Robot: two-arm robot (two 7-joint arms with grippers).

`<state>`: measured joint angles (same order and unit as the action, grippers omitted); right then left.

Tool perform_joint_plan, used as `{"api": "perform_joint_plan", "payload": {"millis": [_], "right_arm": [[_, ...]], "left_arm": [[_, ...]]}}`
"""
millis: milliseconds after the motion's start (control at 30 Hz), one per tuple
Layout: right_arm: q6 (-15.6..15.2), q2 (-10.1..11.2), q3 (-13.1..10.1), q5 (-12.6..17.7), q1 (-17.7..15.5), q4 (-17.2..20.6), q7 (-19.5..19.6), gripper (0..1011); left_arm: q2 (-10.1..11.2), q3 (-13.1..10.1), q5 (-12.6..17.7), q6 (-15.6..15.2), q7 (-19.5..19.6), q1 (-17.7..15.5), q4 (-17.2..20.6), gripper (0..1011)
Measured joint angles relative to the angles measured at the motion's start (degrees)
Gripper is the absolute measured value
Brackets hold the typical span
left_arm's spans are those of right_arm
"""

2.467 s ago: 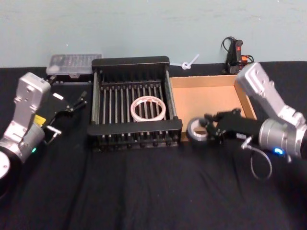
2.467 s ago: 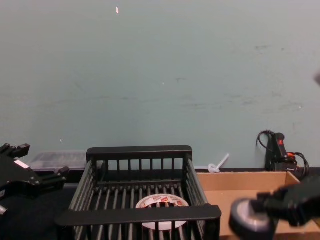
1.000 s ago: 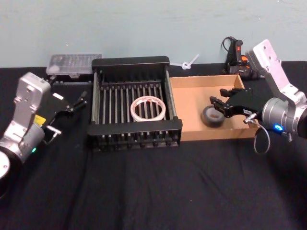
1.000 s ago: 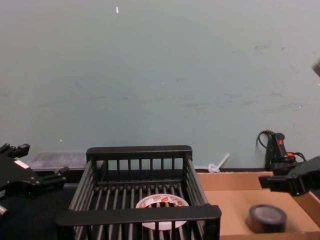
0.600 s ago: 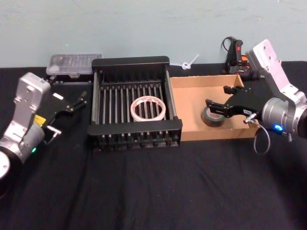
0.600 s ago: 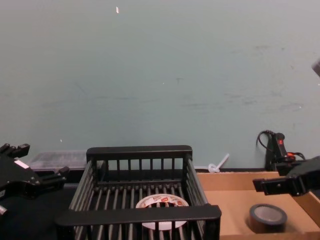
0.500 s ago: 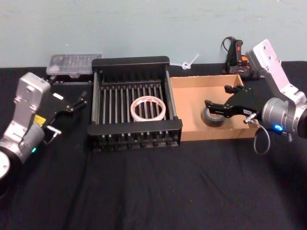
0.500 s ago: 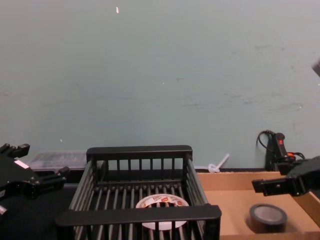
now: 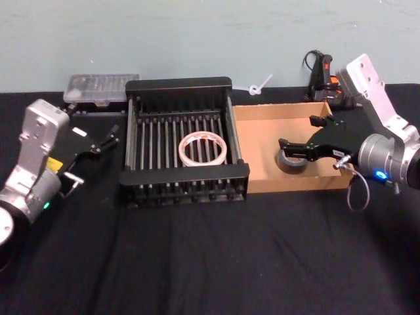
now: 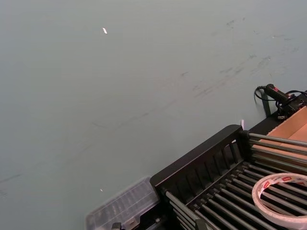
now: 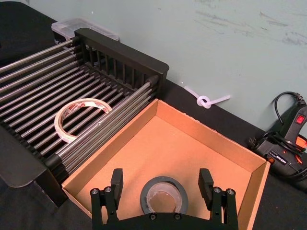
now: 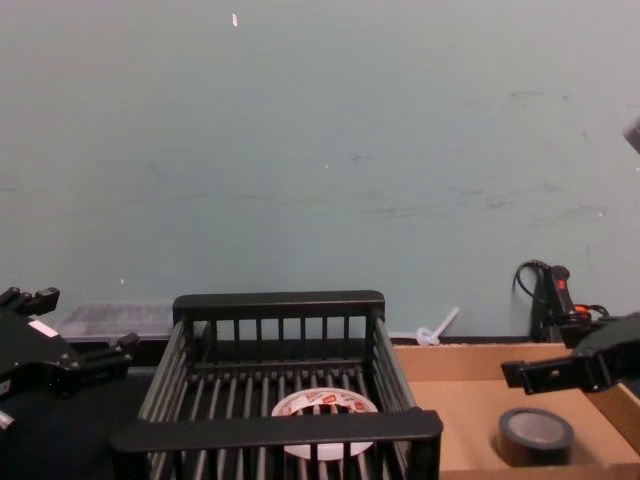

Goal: Pick up the white tape and place it into the black box , Pick up the silver tape and place it into the brown box.

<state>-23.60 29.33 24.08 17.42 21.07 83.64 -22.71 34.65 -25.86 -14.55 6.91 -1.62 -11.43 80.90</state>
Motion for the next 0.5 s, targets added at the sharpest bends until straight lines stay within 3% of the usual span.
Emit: {"api": "perform_joint_plan", "payload": {"millis": [133,267,500], "right_arm": [[0.02,0.00,-0.46,-0.25,-0.23,0.11,-0.14,1002],[1.93,-0.09,-1.84,-1.33,-1.34,1.11,1.61,1002],[8.13,-1.07,-4.71,-5.07,-5.13,3.60,8.63,1002]], "left_arm": [[0.00,0.00,0.00,0.00,0.00,0.00,0.00,1001],[0.00,0.00,0.00,0.00,0.00,0.00,0.00,1001],[0.00,0.00,0.00,0.00,0.00,0.00,0.00,1001]]}}
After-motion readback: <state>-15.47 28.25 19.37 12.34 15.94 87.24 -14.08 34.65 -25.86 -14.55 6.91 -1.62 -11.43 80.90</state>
